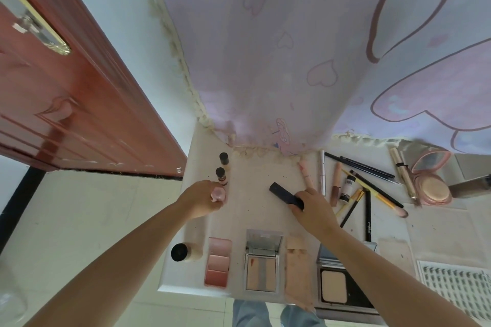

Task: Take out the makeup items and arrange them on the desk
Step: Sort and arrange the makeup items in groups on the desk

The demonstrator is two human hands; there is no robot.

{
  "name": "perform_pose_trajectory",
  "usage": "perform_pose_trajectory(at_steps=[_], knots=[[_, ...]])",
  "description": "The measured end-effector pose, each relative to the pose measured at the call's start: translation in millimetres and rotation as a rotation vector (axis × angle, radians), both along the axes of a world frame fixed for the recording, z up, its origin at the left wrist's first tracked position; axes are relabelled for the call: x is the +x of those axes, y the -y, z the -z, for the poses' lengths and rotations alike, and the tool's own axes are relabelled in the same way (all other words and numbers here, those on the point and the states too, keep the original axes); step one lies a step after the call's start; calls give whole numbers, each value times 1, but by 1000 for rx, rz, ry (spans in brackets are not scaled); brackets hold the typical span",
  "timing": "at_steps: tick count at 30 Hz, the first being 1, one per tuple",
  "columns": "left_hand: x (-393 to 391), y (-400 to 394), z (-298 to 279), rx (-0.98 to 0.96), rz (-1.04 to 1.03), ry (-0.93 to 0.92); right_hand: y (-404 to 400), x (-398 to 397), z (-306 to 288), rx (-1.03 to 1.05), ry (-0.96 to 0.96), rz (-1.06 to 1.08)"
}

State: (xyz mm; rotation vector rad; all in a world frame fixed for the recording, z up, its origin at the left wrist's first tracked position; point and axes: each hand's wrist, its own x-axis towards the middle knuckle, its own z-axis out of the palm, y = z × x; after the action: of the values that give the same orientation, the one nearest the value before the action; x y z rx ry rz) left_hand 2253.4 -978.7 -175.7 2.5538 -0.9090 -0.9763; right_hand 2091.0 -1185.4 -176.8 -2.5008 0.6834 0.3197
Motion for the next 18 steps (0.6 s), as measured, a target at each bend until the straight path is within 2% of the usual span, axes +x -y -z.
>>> perform_pose_trajectory(at_steps=[10,18], knots=[[-16,-11,-7,-31,-138,-91,-3,4,-14,72,121,-44],[-26,-39,-15,22,-201,-63,-5,5,-38,107,234,-110]])
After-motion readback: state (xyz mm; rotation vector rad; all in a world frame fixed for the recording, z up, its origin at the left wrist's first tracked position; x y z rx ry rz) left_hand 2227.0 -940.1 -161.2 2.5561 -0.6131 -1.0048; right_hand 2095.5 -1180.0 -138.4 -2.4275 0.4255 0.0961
